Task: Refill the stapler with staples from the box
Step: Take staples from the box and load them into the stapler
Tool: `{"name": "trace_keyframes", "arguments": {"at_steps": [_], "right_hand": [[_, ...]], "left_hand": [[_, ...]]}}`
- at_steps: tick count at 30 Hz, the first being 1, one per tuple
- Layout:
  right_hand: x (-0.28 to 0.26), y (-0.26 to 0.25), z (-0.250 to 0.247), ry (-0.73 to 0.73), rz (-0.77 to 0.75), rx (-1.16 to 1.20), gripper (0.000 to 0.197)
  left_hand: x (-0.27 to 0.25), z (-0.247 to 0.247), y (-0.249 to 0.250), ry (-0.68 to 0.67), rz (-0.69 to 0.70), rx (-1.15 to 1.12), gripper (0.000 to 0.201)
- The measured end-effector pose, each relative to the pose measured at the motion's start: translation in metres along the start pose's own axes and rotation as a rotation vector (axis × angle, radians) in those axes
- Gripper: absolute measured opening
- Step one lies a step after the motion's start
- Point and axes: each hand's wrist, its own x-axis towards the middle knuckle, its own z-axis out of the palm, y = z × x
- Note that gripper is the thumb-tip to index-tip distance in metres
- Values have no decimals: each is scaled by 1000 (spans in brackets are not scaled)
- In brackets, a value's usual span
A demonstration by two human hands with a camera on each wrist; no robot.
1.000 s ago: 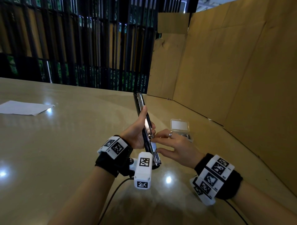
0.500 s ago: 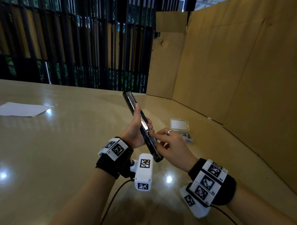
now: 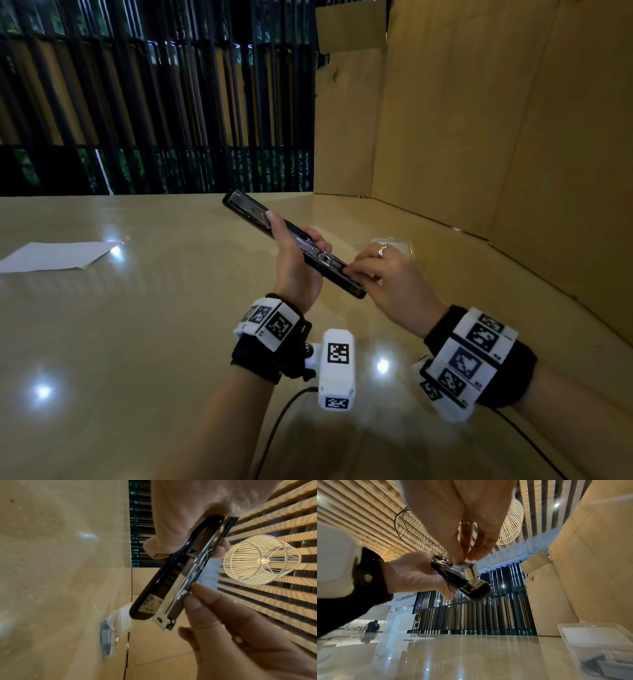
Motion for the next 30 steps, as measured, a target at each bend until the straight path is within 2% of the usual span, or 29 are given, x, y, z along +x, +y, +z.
{"name": "trace_keyframes", "arguments": {"at_steps": [5,11,17,22,26,30], "right_hand": [[-2,-5,7,69,52,52,14],[-2,-7,12,148,334,206,12],[-1,-3,8,116,490,218,4],[0,-5,13,41,703,368,24],[8,-9,24,65,755,419,32],[14,-13,24,84,890,564,40]], "left_hand": [[0,0,-4,37,56,-21,59],[0,-3,-3,73,98,-108,59],[2,-6,-3,127,147,-99,55],[-3,-2,-6,149,252,10,57],[-7,-2,-11,174,347,169,61],[-7,-5,-16,174,435,220,59]]}}
